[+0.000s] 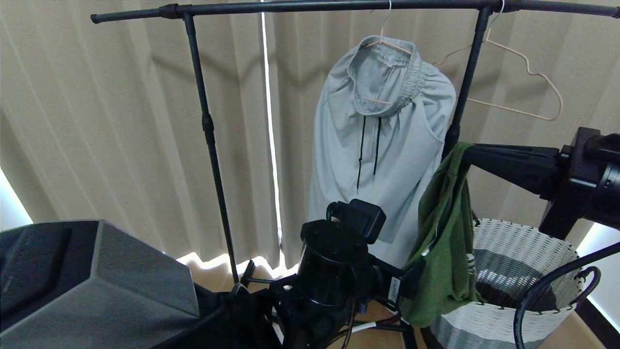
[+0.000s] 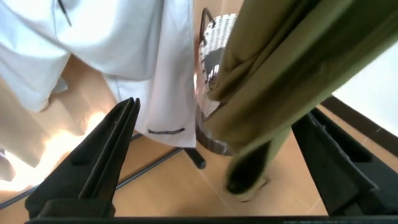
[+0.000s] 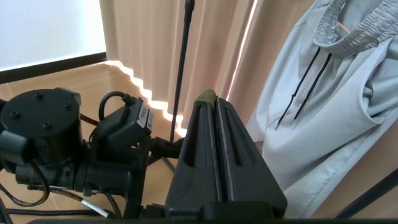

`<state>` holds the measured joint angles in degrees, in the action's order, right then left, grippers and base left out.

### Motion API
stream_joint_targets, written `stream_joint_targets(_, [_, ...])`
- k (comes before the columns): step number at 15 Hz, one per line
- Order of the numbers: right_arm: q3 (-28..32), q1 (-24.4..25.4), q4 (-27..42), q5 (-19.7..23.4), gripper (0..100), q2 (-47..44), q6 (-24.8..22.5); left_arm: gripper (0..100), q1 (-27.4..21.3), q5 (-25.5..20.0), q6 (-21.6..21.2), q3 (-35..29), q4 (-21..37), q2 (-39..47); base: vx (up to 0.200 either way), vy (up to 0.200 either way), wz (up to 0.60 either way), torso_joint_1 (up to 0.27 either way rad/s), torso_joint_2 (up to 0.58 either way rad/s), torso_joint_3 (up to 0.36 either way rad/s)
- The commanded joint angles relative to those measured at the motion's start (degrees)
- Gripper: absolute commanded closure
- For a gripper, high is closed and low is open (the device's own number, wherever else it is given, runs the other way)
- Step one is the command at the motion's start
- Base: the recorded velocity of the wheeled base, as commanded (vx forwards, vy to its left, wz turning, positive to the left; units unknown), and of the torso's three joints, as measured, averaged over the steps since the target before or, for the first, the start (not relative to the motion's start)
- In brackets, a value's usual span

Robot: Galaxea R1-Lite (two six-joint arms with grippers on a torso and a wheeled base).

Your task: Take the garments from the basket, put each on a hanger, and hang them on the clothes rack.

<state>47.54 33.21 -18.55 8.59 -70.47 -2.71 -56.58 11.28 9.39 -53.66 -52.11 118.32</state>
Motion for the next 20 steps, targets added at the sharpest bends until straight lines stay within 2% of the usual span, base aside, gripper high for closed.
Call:
stream_joint_targets(1, [-0.1,0.0,0.0,0.0,100,0.3,0.2,0,0.3,0.0,0.0,2.1,-1.9,-0.3,0.000,0.000,0.00,0.000,0.00,0.000])
stream_joint_targets(5, [-0.3,-0.1,0.1,0.0,100,0.2,0.6,0,0.2,-0.5,0.0,4.4,-8.4,-0.3,0.000,0.000,0.00,0.000,0.00,0.000])
stream_joint_targets(10, [-0.3,-0.1,0.0,0.1,100,0.3,0.7,0,0.9,-0.6,-0.3,4.4,-8.0,0.4,0.000,0.000,0.00,0.000,0.00,0.000])
stream_joint_targets(14, [1.1,-0.1,-0.1,0.1,100,0.3,1.0,0,0.9,-0.2,-8.0,6.6,-8.1,3.0,0.000,0.000,0.00,0.000,0.00,0.000])
stream_joint_targets(20, [2.5,-0.1,-0.1,0.1,100,0.0,1.9,0,0.9,-0.2,-8.3,14.5,-9.4,-0.1,0.000,0.000,0.00,0.000,0.00,0.000])
